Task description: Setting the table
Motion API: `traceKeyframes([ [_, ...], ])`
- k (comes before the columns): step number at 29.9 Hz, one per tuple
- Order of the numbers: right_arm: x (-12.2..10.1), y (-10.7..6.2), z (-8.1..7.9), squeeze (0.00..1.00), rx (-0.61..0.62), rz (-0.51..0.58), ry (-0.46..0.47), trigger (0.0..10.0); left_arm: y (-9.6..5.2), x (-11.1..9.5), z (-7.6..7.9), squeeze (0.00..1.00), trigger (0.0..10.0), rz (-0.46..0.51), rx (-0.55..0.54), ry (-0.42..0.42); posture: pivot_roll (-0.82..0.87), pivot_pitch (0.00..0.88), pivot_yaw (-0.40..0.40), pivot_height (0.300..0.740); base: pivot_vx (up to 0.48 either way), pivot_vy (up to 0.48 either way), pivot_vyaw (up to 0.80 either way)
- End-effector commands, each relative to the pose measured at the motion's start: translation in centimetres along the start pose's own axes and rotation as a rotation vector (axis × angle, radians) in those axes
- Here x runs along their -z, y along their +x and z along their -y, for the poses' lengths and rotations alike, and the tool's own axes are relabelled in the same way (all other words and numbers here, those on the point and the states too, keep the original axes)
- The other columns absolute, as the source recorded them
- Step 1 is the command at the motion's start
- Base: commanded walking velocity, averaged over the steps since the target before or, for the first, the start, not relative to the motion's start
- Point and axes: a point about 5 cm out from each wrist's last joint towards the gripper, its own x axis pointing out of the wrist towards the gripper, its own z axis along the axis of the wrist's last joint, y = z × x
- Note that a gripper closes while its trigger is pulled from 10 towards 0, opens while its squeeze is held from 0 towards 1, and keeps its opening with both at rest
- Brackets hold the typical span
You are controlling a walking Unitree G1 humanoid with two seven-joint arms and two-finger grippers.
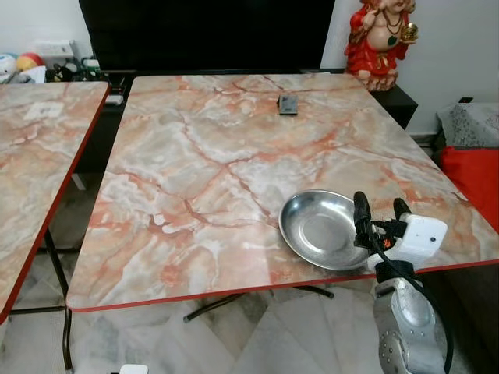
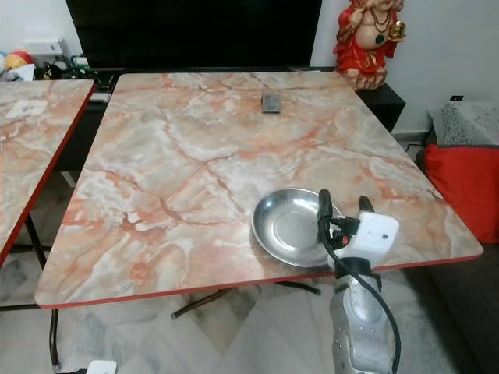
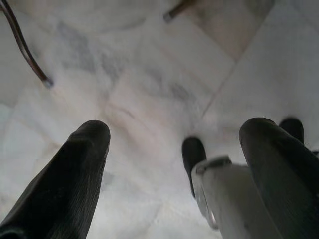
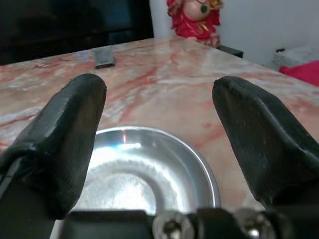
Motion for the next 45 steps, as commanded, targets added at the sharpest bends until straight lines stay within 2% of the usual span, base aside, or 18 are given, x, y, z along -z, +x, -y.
traceKeyframes([
  [1,0.5,-0.4,0.3,0.00,0.030,-0.016,0.001,10.0,-0.1,0.2,-0.4,0.00,10.0,-0.014,0.000,0.008,-0.02,0.000,-0.011,0.740,0.000,0.000,0.00],
  [6,0.9,-0.4,0.2,0.00,0.031,-0.023,-0.007,10.0,0.2,-0.7,-0.3,0.00,10.0,0.006,0.010,0.024,-0.04,0.000,0.004,0.740,0.000,0.000,0.00],
  [11,0.9,-0.5,0.4,0.00,0.023,-0.020,-0.016,10.0,0.2,-0.7,0.0,0.00,10.0,0.006,0.017,0.024,-0.05,0.000,-0.002,0.740,0.000,0.000,0.00],
  [22,1.2,-0.7,0.5,0.00,-0.024,-0.040,-0.064,10.0,-0.4,1.2,-0.5,0.00,10.0,-0.041,-0.010,-0.017,-0.03,0.000,-0.020,0.740,0.000,0.000,0.00],
  [30,1.4,-0.6,0.2,0.00,-0.024,-0.048,-0.064,10.0,-0.4,1.2,-0.9,0.00,10.0,-0.038,-0.021,-0.025,-0.02,0.000,-0.016,0.740,0.000,0.389,0.00],
  [34,1.4,-0.6,0.2,0.00,-0.047,-0.045,-0.096,10.0,-0.4,1.0,-1.0,0.00,10.0,-0.035,-0.025,-0.026,-0.01,0.002,-0.015,0.740,0.000,0.480,0.00],
  [37,1.3,-0.6,0.3,0.00,-0.055,-0.039,-0.107,10.0,-0.4,1.0,-1.1,0.00,10.0,-0.035,-0.026,-0.028,-0.01,0.011,-0.017,0.740,0.000,0.480,0.80],
  [45,1.2,-0.3,0.0,0.00,-0.045,-0.038,-0.079,10.0,-0.4,1.1,-1.0,0.00,10.0,-0.040,-0.026,-0.033,0.00,0.031,-0.022,0.740,0.000,0.480,0.20],
])
